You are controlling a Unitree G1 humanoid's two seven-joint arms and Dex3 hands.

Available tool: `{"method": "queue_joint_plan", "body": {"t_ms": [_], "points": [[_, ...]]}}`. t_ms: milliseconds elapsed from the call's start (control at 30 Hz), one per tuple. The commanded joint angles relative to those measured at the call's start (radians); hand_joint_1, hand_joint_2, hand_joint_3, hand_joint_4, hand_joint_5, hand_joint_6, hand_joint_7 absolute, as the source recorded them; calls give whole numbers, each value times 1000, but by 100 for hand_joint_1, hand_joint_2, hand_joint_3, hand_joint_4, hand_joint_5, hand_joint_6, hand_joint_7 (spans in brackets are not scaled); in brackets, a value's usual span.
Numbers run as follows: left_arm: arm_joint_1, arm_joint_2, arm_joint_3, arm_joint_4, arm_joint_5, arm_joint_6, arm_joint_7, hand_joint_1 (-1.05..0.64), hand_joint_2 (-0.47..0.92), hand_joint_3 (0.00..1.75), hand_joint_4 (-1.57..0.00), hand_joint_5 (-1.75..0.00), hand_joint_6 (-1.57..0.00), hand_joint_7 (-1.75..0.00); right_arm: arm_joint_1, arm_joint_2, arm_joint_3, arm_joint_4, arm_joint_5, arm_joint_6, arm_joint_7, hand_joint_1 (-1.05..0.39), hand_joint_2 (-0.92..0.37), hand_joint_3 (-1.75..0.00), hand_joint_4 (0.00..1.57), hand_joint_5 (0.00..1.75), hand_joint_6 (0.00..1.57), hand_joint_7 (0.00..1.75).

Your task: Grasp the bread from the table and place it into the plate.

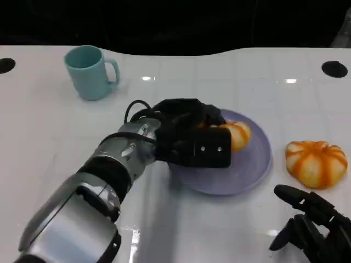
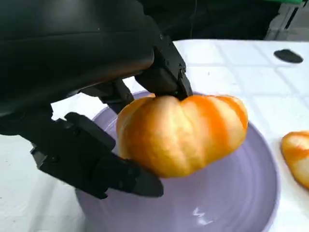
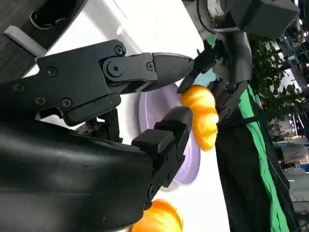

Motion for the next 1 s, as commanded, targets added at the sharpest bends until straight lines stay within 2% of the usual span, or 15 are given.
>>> {"method": "queue_joint_plan", "body": {"t_ms": [33, 233, 367, 567, 700, 767, 833, 867, 900, 1000], "points": [[-37, 25, -3, -15, 0, 0, -51, -74, 92, 32, -26, -14, -34, 0, 1, -12, -5, -3, -4, -2, -8, -76, -92, -31, 64, 149, 95, 41], [-31, 52, 3, -48, -8, -26, -82, -79, 92, 41, -26, -13, -35, -1, -1, -14, -10, 6, 8, -8, 8, -75, -92, -31, 64, 149, 94, 40], [43, 121, 89, -173, -125, -83, -203, -74, 92, 46, -31, -15, -40, -3, -1, -11, -10, 10, 2, -15, 3, -75, -92, -31, 63, 149, 94, 40], [181, 152, 212, -341, -319, -108, -327, -66, 92, 42, -43, -20, -49, -6, -1, -12, -9, 14, 0, -24, 8, -76, -92, -31, 63, 148, 94, 40], [403, 101, 389, -608, -594, 35, -351, -56, 92, 41, -65, -34, -61, -11, 2, -7, -7, 10, 4, -25, 6, -75, -92, -31, 63, 148, 95, 40], [466, 85, 421, -704, -665, 112, -357, -53, 92, 42, -64, -47, -65, -10, 2, -6, -7, 12, 8, -28, 11, -75, -92, -31, 63, 148, 95, 40], [490, 83, 426, -758, -683, 160, -360, -52, 92, 43, -63, -53, -67, -10, 2, -6, -6, 13, 9, -29, 12, -74, -92, -31, 63, 148, 95, 40], [545, 64, 459, -809, -757, 182, -376, -52, 92, 43, -63, -54, -67, -9, 5, -7, -6, 5, 9, -20, 7, -74, -92, -31, 63, 148, 95, 40], [586, 50, 485, -849, -813, 200, -389, -54, 92, 43, -60, -70, -69, -11, 7, -7, -5, -1, 9, -13, 3, -75, -92, -31, 62, 148, 94, 40], [706, 1, 556, -982, -997, 308, -408, -57, 92, 41, -63, -90, -77, -16, 8, -9, -5, -1, 12, -15, 9, -74, -92, -31, 61, 148, 94, 39]]}}
